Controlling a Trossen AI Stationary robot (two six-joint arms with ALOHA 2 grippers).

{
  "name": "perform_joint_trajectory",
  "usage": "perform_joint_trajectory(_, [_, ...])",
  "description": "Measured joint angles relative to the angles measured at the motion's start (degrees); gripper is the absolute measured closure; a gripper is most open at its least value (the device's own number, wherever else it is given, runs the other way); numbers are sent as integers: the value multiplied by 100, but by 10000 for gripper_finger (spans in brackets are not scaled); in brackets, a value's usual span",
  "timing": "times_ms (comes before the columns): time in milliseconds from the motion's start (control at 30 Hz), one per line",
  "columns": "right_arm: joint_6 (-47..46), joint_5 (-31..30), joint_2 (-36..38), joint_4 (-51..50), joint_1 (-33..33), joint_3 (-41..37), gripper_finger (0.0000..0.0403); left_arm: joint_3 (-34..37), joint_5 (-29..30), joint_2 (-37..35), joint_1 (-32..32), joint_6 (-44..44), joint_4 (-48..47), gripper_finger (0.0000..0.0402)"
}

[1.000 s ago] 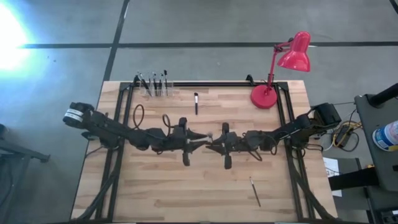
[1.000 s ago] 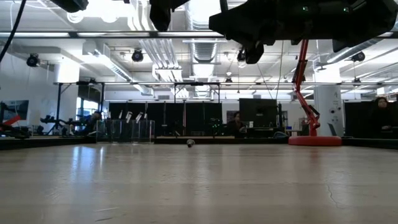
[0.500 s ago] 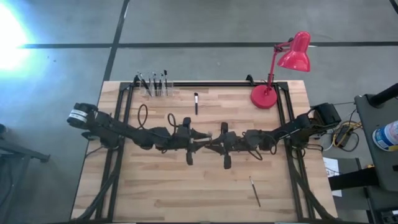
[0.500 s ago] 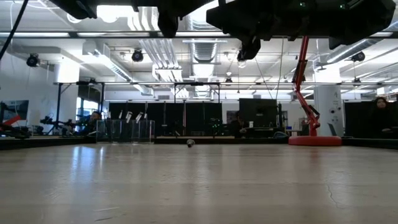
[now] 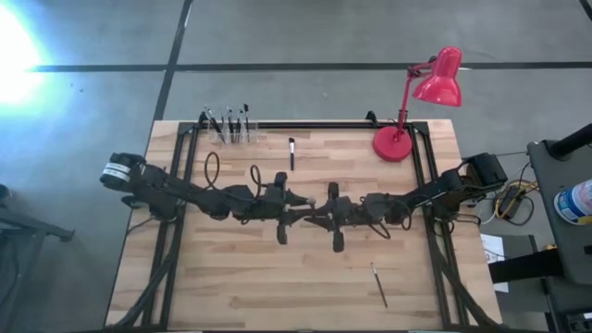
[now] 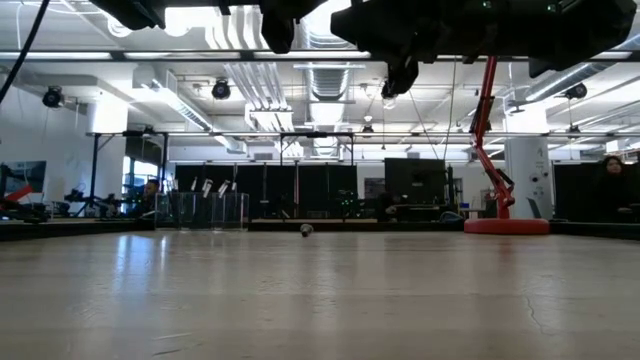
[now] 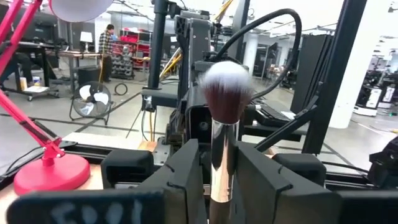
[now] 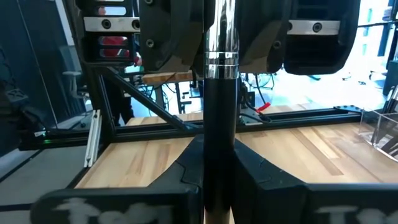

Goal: Pick & Place Makeup Brushes
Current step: Put the blush brush into the transparent organizer

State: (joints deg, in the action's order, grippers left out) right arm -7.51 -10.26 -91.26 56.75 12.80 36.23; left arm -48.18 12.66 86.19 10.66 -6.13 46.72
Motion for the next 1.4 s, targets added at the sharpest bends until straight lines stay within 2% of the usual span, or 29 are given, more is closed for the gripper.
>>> perform_joint_trajectory(267, [10, -15, 0, -20, -4, 2, 371, -55, -6, 0, -9, 146, -17, 364])
perform_joint_trajectory(433, [17, -17, 0, -52, -4, 4, 367, -57, -2, 2, -13, 178, -13, 364])
perform_joint_trajectory(667, [-85, -221, -9, -415, -4, 7, 296, -66, 301, -81, -20, 347, 20, 364])
perform_joint_trajectory(767, [-111, -532, -9, -820, -4, 5, 269, -66, 526, -206, -24, 492, -63, 364])
perform_joint_trajectory(933, [17, -754, -9, -1142, -7, 2, 249, -70, 1052, -551, -71, 715, -666, 364])
perform_joint_trajectory(1067, [95, -759, -9, -1231, -26, 2, 262, -57, 1469, -818, -225, 739, -1234, 364])
perform_joint_trajectory(1167, [176, -777, -9, -1308, -73, 2, 283, -44, 1539, -965, -442, 754, -1481, 364])
perform_joint_trajectory(1400, [379, -786, -9, -1333, -283, 0, 346, -33, 1552, -1151, -1607, 381, -2307, 364])
